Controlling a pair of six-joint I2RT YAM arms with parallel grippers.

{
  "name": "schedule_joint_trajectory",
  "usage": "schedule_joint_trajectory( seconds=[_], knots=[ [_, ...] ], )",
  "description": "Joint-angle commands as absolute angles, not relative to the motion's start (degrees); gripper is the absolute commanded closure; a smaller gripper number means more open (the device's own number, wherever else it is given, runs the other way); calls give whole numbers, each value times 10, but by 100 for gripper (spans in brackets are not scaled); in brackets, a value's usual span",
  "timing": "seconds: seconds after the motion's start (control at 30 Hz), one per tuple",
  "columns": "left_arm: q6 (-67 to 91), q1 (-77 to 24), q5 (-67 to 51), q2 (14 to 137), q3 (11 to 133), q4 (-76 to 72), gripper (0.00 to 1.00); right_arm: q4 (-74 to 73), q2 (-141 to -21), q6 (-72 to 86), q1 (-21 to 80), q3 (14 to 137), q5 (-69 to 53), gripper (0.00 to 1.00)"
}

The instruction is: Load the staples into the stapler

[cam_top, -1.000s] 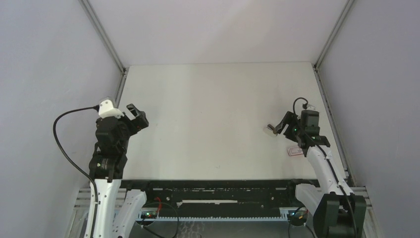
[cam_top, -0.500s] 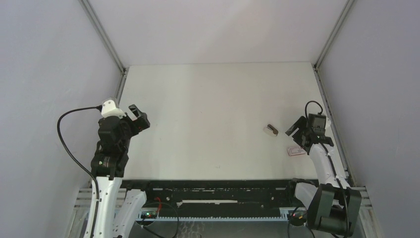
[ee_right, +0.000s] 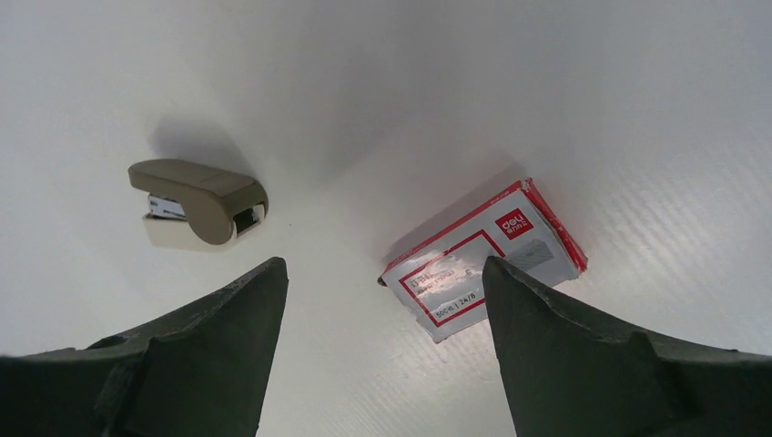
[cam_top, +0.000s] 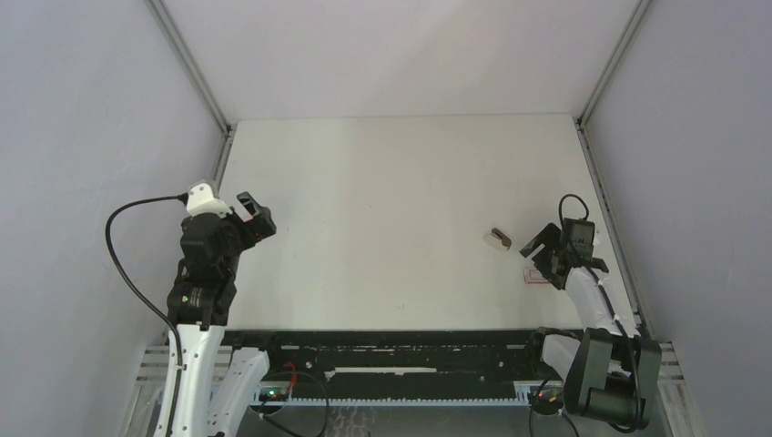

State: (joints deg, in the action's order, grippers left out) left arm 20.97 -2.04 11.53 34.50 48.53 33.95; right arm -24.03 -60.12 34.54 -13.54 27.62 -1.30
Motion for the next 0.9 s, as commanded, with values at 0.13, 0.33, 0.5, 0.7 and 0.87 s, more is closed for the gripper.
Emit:
schedule_joint_trajectory(
  seconds=[0.13, 0.33, 0.5, 0.7, 0.87],
  knots=[
    [213, -15, 72, 349, 472, 310, 0, -206, -582, 407, -81, 234, -77, 22],
    [205, -16, 34, 367, 467, 296, 0, -195, -526, 473, 32, 195, -72, 22],
    [191, -52, 14, 366, 455, 259, 0, -193, -497, 481, 99, 197, -67, 22],
    [203, -194, 50, 404, 467, 237, 1, -257, -410, 392, 103, 252, -61, 15],
    [175, -234, -59, 474, 530, 229, 0, -307, -356, 335, 71, 299, -64, 8]
  ],
)
